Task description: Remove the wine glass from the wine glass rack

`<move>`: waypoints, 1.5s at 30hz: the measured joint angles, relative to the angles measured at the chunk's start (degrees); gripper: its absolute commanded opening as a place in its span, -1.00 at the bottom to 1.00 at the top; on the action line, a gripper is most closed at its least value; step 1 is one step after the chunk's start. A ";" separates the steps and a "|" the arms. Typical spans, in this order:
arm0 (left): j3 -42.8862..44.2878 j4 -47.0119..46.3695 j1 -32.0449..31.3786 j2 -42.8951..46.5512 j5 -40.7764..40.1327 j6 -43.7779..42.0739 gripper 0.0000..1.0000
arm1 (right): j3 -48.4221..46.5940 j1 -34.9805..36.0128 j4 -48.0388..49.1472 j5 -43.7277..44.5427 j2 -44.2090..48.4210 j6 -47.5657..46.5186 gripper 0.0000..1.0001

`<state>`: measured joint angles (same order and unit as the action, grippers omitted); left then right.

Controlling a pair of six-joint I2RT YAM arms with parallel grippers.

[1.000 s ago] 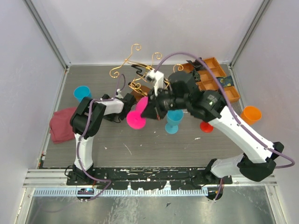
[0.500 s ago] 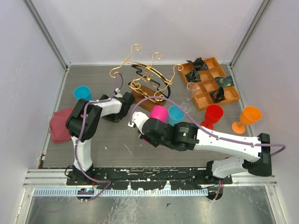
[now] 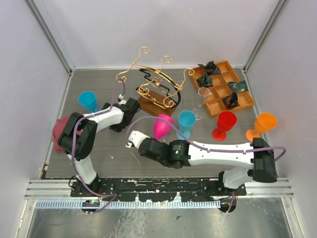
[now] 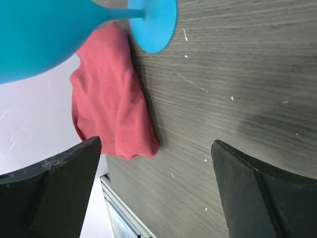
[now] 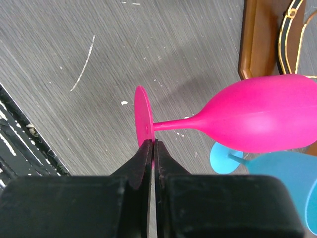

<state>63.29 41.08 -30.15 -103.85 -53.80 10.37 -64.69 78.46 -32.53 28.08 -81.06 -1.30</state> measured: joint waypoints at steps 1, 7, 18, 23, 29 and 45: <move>-0.35 0.20 0.00 0.42 0.61 0.15 1.00 | 0.00 0.28 0.61 0.09 -0.61 -0.17 -0.99; -1.90 1.46 0.00 5.03 5.55 0.13 0.95 | 0.00 2.32 3.96 1.38 -4.66 -1.53 -0.99; -3.32 1.62 0.00 24.00 18.88 -5.40 0.99 | 2.38 4.79 10.62 10.40 -16.68 -6.58 -0.99; -3.39 3.48 0.00 31.95 26.29 -7.91 0.96 | 2.89 5.92 16.41 19.47 -22.38 -10.21 -0.99; -1.46 6.69 0.00 41.68 34.34 -9.31 0.96 | 2.99 6.71 24.72 27.56 -29.00 -13.70 -0.99; 6.82 11.19 0.00 50.03 42.82 -8.15 0.96 | -0.50 7.06 29.44 37.68 -42.14 -13.97 -0.58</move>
<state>70.11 52.27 -30.15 -53.82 -10.98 2.22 -65.19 85.52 -3.09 65.76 -123.20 -15.27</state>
